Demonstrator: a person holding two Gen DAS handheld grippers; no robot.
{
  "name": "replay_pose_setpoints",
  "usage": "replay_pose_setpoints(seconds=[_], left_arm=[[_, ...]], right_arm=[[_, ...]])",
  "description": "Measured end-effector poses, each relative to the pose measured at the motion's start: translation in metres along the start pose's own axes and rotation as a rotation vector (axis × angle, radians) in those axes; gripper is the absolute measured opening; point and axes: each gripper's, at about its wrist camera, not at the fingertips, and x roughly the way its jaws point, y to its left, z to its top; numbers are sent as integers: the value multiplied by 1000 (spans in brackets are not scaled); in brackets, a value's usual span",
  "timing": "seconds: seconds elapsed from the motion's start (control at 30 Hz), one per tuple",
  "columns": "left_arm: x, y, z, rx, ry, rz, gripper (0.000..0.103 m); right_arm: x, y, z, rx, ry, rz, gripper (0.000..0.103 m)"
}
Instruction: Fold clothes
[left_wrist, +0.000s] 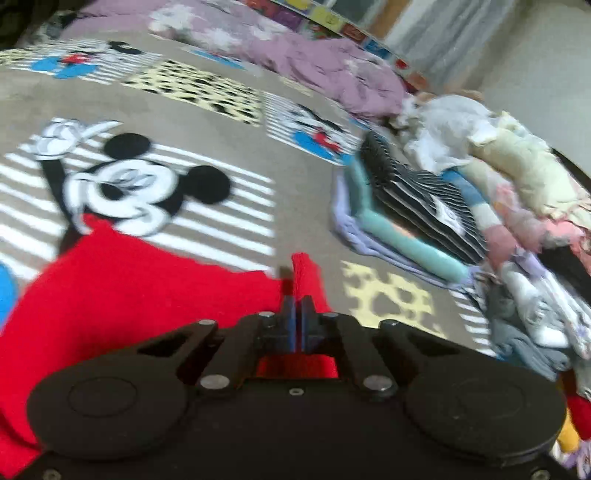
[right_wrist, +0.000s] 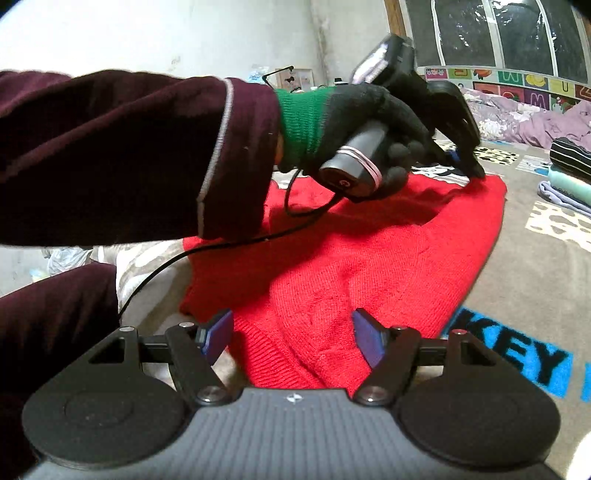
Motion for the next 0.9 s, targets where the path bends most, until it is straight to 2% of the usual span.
replay_pose_setpoints(seconds=[0.07,0.17,0.23,0.37,0.43,0.47,0.5,0.57,0.63,0.7,0.87,0.9], left_arm=[[10,-1,-5,31,32,31,0],[10,-3,-6,53,32,58,1],[4,-5,-5,60,9,77,1],[-13,-27,-1,190,-50,119,2],[-13,-37,2,234,-57,113,7],[-10,-40,3,246,-50,115,14],[-7,-44,5,258,-44,117,26],[6,-40,6,232,-13,121,32],[21,-32,3,197,39,137,31],[28,-20,-2,128,77,84,8],[7,-17,-5,93,-23,63,6],[7,-18,-5,98,-23,67,6]], right_arm=[[0,-2,1,3,0,4,71],[0,-5,3,7,0,10,71],[0,-5,3,9,0,11,71],[0,-5,5,11,0,13,72],[1,-6,4,11,1,13,72],[1,-7,4,11,1,13,72],[1,-7,4,11,1,13,72],[1,-7,4,11,2,12,72],[2,-7,4,11,2,12,72],[3,-5,4,9,2,11,72],[4,-4,4,13,3,14,72],[4,-4,4,14,3,14,72]])
